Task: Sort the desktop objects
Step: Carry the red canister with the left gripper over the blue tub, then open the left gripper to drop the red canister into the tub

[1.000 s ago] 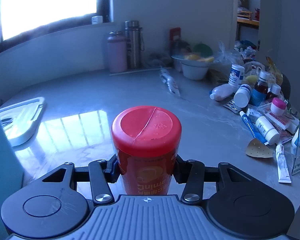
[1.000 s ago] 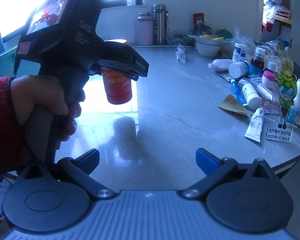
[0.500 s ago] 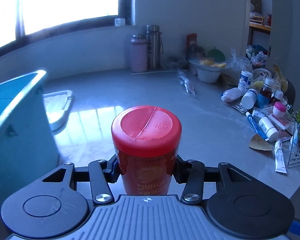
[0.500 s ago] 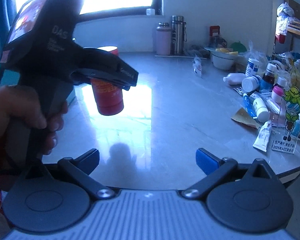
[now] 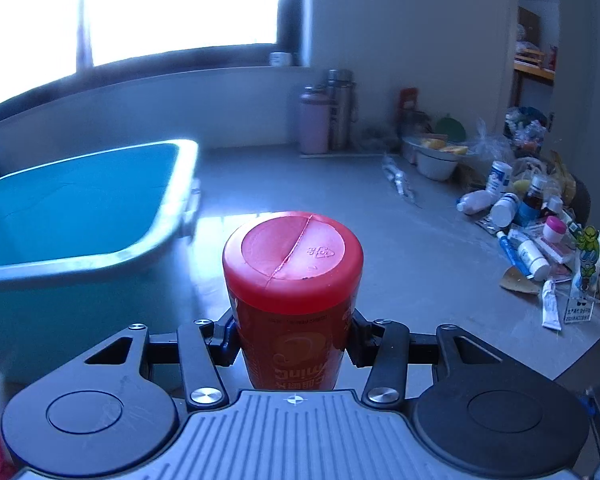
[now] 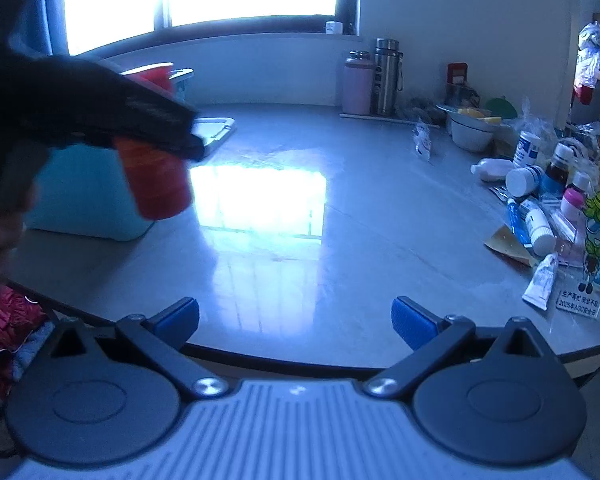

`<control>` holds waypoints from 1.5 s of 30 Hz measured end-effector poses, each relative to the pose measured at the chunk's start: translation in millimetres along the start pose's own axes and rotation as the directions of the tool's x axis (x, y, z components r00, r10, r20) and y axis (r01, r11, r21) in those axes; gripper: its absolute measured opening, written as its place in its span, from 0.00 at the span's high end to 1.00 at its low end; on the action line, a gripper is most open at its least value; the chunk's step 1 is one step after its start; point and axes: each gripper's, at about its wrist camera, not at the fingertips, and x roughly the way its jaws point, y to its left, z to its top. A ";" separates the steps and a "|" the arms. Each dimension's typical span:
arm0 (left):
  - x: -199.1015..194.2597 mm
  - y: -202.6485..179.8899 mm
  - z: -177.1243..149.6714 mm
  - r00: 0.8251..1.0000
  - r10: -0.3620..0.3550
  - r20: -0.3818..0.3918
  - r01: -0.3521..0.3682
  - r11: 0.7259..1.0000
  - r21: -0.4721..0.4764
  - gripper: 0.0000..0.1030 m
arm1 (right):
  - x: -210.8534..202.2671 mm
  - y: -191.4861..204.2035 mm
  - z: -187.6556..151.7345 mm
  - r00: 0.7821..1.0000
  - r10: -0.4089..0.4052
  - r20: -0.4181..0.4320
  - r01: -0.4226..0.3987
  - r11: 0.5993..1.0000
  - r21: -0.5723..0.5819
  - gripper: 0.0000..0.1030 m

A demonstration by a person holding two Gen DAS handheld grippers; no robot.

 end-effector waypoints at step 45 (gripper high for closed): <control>-6.9 228.6 113.5 0.980 0.195 -0.028 -0.197 0.967 -0.161 0.52 | 55.5 105.0 72.0 1.000 0.006 -0.004 -0.006 0.999 -0.039 0.00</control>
